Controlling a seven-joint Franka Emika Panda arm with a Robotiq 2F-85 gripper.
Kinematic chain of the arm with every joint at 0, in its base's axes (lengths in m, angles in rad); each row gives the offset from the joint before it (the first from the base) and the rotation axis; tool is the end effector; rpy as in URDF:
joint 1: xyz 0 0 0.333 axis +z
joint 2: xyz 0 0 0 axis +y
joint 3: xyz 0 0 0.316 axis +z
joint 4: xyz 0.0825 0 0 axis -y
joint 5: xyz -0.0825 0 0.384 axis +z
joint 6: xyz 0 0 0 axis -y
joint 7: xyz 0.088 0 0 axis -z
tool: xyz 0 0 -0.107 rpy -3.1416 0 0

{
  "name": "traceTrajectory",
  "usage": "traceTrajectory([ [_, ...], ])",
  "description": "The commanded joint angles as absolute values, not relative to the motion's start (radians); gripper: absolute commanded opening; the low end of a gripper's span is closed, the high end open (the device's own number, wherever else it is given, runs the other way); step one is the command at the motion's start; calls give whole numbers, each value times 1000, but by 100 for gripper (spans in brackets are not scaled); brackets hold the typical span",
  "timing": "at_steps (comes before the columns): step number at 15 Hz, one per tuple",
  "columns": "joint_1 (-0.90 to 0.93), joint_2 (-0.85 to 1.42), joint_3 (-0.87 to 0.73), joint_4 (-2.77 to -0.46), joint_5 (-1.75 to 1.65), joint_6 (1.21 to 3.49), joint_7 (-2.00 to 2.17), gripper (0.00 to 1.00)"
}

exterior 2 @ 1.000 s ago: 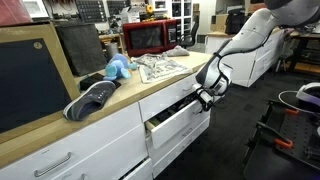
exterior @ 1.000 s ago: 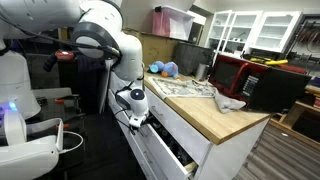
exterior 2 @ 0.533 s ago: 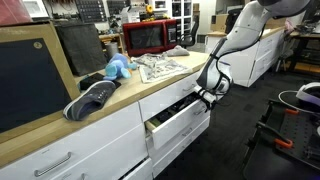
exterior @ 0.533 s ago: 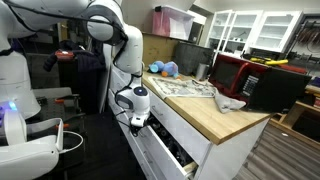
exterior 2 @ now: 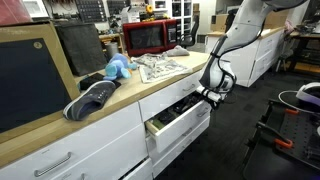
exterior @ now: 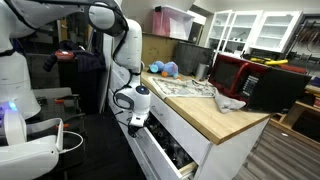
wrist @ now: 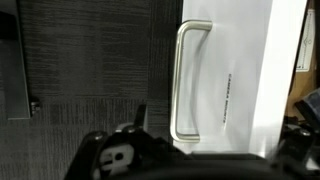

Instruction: Open the right second drawer of the cabinet to the left

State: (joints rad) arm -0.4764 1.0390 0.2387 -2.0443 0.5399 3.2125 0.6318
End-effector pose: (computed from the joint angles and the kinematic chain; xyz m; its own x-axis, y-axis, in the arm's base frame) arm 0.4897 -0.1497 -0.0476 0.0402 -0.9937 -0.1049 -0.9827 -0.0203 -0.1841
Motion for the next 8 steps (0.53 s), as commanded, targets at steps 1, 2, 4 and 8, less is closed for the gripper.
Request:
traceTrajectory([
  [1, -434, 977, 170, -2108, 560, 3131, 613, 100],
  [2, -430, 969, 161, -2118, 559, 3122, 607, 100],
  [4, -417, 954, 141, -2139, 556, 3102, 596, 100],
  [8, -401, 928, 111, -2180, 552, 3080, 557, 100],
])
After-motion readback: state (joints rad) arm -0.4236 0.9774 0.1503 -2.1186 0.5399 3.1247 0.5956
